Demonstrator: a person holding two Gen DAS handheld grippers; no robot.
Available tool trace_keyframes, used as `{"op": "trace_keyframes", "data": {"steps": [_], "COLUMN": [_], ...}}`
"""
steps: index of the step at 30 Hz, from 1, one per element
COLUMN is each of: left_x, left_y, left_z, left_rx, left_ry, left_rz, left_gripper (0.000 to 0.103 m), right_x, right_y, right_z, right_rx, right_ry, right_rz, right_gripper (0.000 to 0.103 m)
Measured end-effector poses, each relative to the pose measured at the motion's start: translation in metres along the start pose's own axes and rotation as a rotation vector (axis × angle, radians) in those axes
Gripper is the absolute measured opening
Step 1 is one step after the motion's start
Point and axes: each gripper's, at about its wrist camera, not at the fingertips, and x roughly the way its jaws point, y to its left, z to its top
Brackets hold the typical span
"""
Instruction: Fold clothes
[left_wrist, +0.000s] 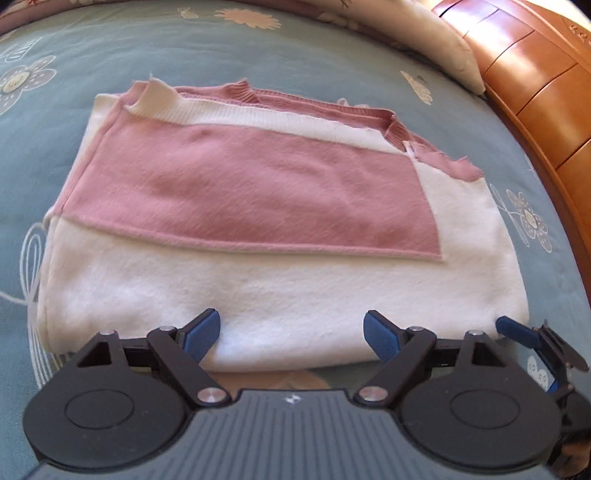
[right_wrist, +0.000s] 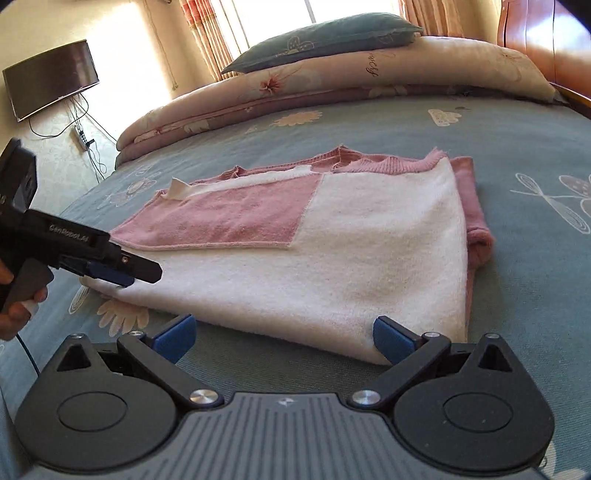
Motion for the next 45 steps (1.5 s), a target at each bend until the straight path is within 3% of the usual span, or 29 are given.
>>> {"op": "trace_keyframes", "data": {"steps": [5,9,12,16,23,30,37,41,45], "left_x": [-0.017,-0.019,-0.017,-0.034,-0.044,-0.026,-0.040,-0.034,-0.036], "left_y": [0.001,0.024,0.048,0.067,0.073,0.085,0.064,0.074,0.083], "left_z": [0.002,0.017,0.010,0.003,0.030,0.029,0.020,0.010,0.002], "left_rx": [0.056,-0.025,-0.103,-0.148,-0.156,-0.217,-0.121,-0.168,-0.209], "left_ry": [-0.092,-0.109,-0.086,-0.108,-0.185,-0.153,-0.161,-0.129,-0.123], "left_rz": [0.019,0.036,0.062,0.037,0.009,0.052,0.050,0.059,0.059], "left_gripper": [0.085,0.086,0.086,0.086,0.086,0.086,0.086,0.086,0.086], "right_x": [0.004,0.007,0.007,0.006,0.008,0.011,0.017,0.021,0.018], "right_y": [0.003,0.006,0.006,0.004,0.009,0.013,0.027,0.035,0.031], "right_z": [-0.002,-0.004,-0.004,-0.003,-0.006,-0.010,-0.017,-0.021,-0.019], "right_rx": [-0.030,-0.055,-0.061,-0.054,-0.098,-0.139,-0.236,-0.286,-0.264], "right_ry": [0.001,0.003,0.004,0.004,0.009,0.026,0.048,0.044,0.040], "right_rz": [-0.014,-0.027,-0.027,-0.022,-0.042,-0.059,-0.130,-0.174,-0.158], "right_gripper": [0.103,0.103,0.103,0.103,0.103,0.103,0.103,0.103,0.103]}}
